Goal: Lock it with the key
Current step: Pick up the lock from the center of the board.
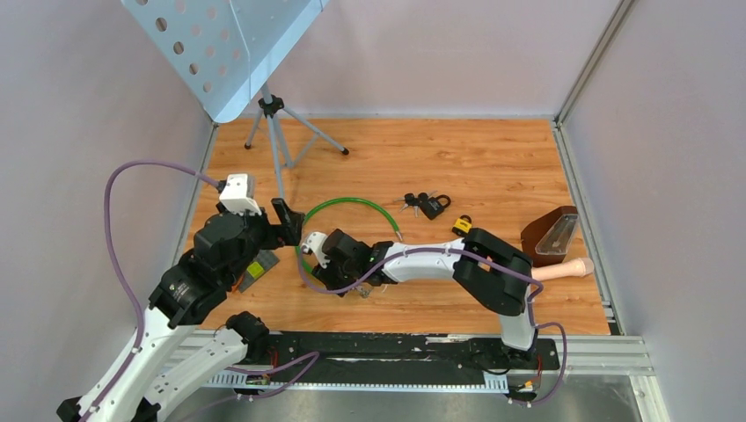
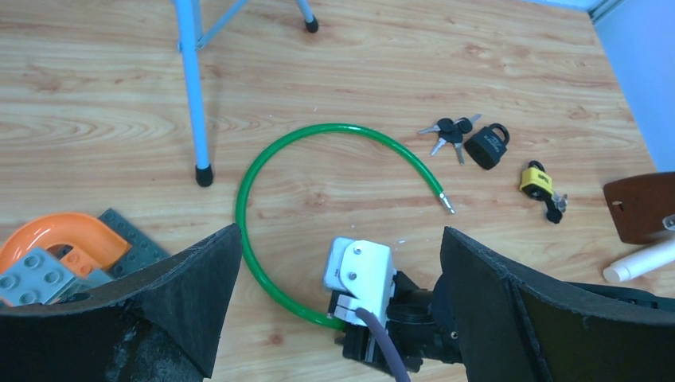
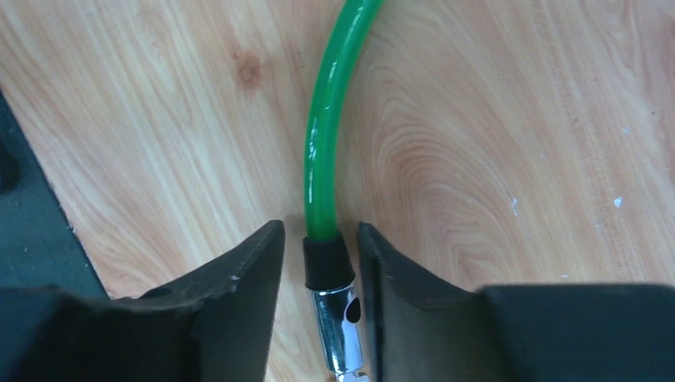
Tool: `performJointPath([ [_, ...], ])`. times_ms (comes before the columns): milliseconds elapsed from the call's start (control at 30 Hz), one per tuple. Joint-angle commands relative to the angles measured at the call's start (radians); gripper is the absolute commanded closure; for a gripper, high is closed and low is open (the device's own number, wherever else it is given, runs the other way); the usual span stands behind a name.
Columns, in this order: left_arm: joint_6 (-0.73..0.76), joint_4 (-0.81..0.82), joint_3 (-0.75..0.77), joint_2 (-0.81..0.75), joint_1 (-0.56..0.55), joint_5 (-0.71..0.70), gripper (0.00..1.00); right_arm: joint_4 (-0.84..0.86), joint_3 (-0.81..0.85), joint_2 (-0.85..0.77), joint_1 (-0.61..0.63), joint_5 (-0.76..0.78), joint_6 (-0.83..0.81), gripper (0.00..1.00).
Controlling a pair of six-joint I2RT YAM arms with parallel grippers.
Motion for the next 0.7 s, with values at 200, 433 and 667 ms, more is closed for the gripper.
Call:
performJointPath([
  [200, -0.089, -0.082, -0.036, -0.027, -0.002, -0.093, 0.00, 0.015, 0.002, -0.010, 0.011, 0.136, -0.033, 1.00],
  [433, -0.316, -0.117, -0.122, -0.056, -0.002, -0.104, 0.00, 0.100, -0.073, -0.172, 0.011, 0.083, 0.018, 1.00],
  [667, -0.419, -0.066, -0.222, -0.095, -0.003, -0.110, 0.00, 0.253, -0.168, -0.341, 0.011, -0.019, 0.111, 1.00],
])
